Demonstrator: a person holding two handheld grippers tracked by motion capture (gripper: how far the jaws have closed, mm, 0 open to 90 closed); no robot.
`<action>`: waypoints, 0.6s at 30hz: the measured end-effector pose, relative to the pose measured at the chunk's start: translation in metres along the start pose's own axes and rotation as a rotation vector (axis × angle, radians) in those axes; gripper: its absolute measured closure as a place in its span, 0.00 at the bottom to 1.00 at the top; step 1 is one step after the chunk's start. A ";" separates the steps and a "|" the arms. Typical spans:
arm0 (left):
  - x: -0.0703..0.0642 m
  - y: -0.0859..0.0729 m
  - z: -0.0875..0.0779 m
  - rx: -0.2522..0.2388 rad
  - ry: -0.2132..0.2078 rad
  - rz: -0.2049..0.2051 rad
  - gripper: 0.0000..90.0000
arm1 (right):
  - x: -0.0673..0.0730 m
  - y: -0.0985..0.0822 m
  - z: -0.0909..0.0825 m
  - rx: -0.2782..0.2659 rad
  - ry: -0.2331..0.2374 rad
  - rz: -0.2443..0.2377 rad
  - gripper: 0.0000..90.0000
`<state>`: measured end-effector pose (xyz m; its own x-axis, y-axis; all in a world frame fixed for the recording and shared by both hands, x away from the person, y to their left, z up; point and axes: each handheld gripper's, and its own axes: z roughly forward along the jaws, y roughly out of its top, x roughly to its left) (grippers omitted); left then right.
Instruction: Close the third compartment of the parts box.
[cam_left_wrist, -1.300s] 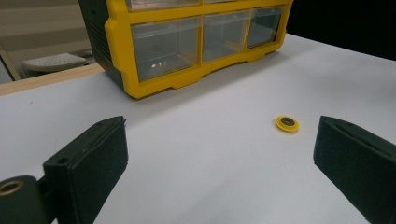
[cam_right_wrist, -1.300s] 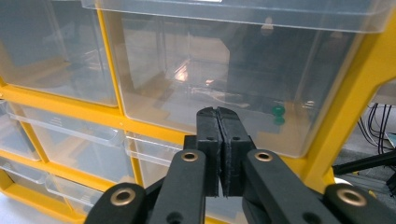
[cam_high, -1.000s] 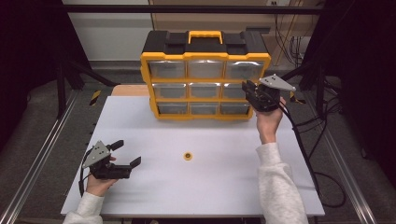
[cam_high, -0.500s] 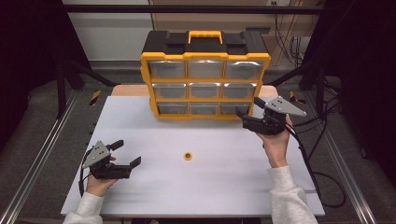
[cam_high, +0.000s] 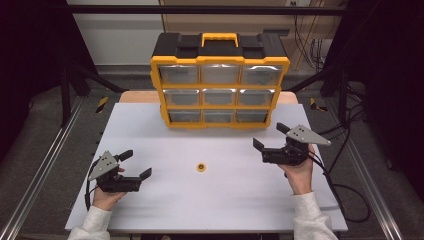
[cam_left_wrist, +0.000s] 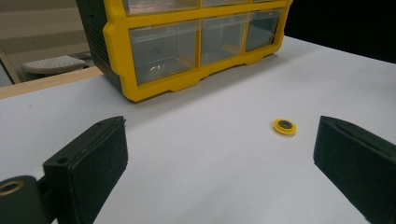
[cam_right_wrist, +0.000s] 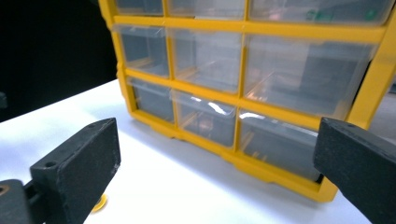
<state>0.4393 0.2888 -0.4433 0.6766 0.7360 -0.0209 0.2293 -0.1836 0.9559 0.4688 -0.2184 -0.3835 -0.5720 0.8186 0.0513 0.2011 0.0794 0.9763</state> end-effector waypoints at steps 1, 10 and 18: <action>0.000 0.000 0.000 -0.001 0.000 0.000 0.03 | 0.001 -0.003 -0.001 0.002 0.002 0.001 0.00; 0.000 0.000 -0.001 -0.005 -0.001 -0.003 0.03 | 0.005 -0.028 -0.014 0.016 0.040 0.019 0.00; 0.000 0.001 -0.001 -0.003 -0.003 0.003 0.03 | 0.004 -0.047 -0.023 0.025 0.050 0.021 0.00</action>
<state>0.4388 0.2889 -0.4422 0.6795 0.7335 -0.0194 0.2254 -0.1835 0.9568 0.4389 -0.2316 -0.4247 -0.6065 0.7908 0.0824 0.2325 0.0773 0.9695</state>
